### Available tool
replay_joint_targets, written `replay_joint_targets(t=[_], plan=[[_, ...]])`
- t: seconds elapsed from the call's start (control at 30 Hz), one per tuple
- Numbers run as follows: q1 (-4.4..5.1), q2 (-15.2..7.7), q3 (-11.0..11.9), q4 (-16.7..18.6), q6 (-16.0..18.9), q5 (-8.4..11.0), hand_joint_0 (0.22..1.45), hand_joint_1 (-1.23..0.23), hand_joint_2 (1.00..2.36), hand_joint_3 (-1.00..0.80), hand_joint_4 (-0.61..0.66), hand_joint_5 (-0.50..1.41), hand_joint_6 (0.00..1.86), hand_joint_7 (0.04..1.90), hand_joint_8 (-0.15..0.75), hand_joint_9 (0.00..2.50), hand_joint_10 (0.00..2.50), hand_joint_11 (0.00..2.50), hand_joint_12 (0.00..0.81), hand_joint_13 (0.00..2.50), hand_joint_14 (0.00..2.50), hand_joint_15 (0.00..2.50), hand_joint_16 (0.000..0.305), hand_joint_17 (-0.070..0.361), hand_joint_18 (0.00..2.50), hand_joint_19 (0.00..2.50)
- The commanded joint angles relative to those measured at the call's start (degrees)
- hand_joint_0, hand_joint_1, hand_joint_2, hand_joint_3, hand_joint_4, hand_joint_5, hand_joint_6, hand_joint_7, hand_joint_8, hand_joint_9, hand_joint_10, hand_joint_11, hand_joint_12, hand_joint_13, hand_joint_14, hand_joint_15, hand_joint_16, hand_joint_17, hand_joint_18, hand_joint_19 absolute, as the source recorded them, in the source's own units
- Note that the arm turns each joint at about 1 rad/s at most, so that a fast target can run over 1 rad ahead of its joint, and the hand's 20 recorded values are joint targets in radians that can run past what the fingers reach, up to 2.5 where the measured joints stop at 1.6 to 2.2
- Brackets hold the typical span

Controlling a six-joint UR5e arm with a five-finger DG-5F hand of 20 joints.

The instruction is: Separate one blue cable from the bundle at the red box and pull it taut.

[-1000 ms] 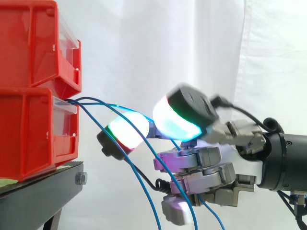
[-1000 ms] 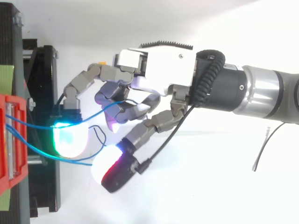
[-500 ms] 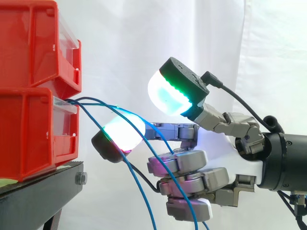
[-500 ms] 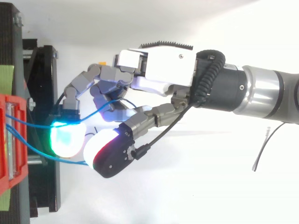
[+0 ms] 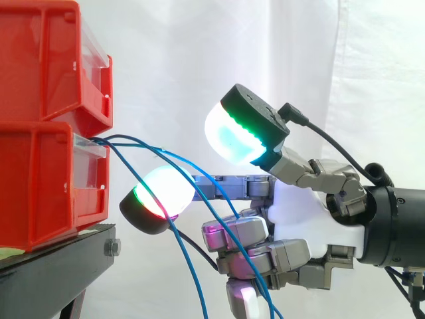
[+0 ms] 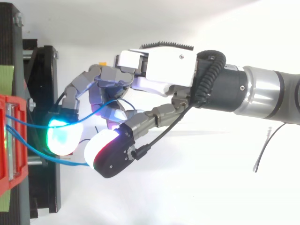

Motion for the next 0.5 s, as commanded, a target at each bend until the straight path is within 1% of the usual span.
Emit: replay_joint_targets(t=[0.0,0.2,0.27,0.37,0.4,0.47], plan=[[0.0,-0.04,-0.16,-0.02,-0.08,-0.18,0.38,-0.64,1.0,-0.5,0.02,-0.25,0.88,0.63,0.335,0.17,2.5,1.14,0.413,0.72,2.5,0.94,0.066,0.149,1.05,0.76],[-0.09,-0.04,-0.25,-0.29,-0.17,-0.18,0.39,-0.62,1.0,-0.5,0.02,-0.25,0.88,0.63,0.331,0.18,2.5,1.25,0.412,0.75,2.5,0.97,0.064,0.145,1.08,0.76],[-0.26,-0.04,-0.25,-0.55,-0.08,-0.18,0.4,-0.61,1.0,-0.5,0.02,-0.25,0.88,0.63,0.331,0.19,2.5,1.29,0.407,0.76,2.5,0.97,0.063,0.143,1.09,0.74],[-0.7,-0.04,-0.25,-0.46,0.18,-0.18,0.42,-0.59,1.0,-0.5,0.01,-0.24,0.88,0.65,0.317,0.22,2.5,1.33,0.397,0.78,2.5,1.0,0.061,0.136,1.1,0.79],[-0.7,-0.04,-0.25,-0.38,0.18,-0.18,0.44,-0.57,1.0,-0.5,0.0,-0.24,0.88,0.66,0.305,0.24,2.5,1.37,0.39,0.78,2.5,1.02,0.057,0.129,1.1,0.84],[-0.97,-0.04,-0.25,-0.2,0.45,-0.44,0.45,-0.56,1.0,-0.5,-0.01,-0.24,0.88,0.66,0.311,0.26,2.5,1.44,0.392,0.8,2.5,1.03,0.055,0.124,1.12,0.87]])
